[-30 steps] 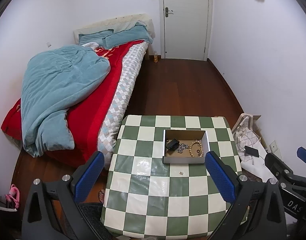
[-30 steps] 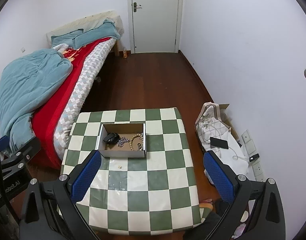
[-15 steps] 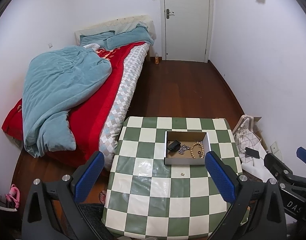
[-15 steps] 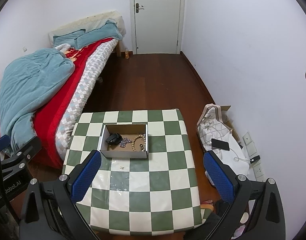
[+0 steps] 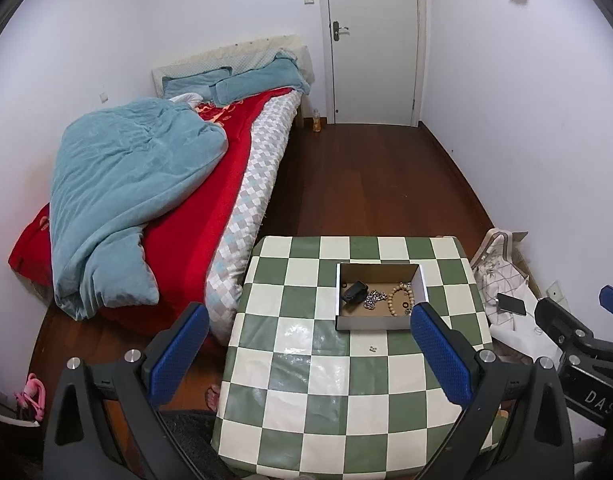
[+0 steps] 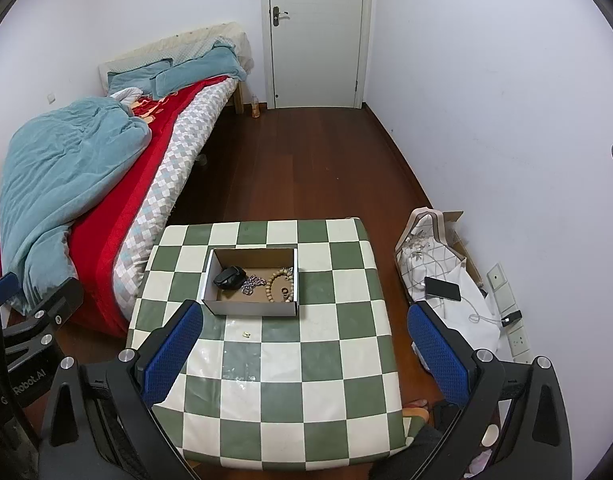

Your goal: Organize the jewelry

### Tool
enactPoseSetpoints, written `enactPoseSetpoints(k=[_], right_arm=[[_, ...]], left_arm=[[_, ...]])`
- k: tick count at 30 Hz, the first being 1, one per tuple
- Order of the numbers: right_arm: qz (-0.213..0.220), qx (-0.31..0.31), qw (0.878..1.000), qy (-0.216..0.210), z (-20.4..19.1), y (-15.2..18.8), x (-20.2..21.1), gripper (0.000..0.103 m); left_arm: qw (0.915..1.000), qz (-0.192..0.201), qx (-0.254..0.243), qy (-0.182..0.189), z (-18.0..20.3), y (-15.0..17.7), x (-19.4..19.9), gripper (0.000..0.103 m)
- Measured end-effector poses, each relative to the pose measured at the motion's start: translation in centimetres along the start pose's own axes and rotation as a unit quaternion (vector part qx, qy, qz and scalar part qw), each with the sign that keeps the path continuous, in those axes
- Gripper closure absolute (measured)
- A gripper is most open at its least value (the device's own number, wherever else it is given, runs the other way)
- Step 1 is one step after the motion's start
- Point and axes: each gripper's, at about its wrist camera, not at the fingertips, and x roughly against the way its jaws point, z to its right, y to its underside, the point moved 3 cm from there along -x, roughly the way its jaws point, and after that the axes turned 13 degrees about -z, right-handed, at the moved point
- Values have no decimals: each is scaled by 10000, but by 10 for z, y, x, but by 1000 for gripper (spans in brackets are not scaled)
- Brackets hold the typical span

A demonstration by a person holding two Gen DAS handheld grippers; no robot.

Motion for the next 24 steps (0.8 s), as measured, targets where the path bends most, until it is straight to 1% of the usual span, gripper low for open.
enactPoseSetpoints(k=[24], right_arm=[[37,0,10000,-31,-3,-3,6,0]], left_arm=[[10000,46,2,25,4,-2,9,0]])
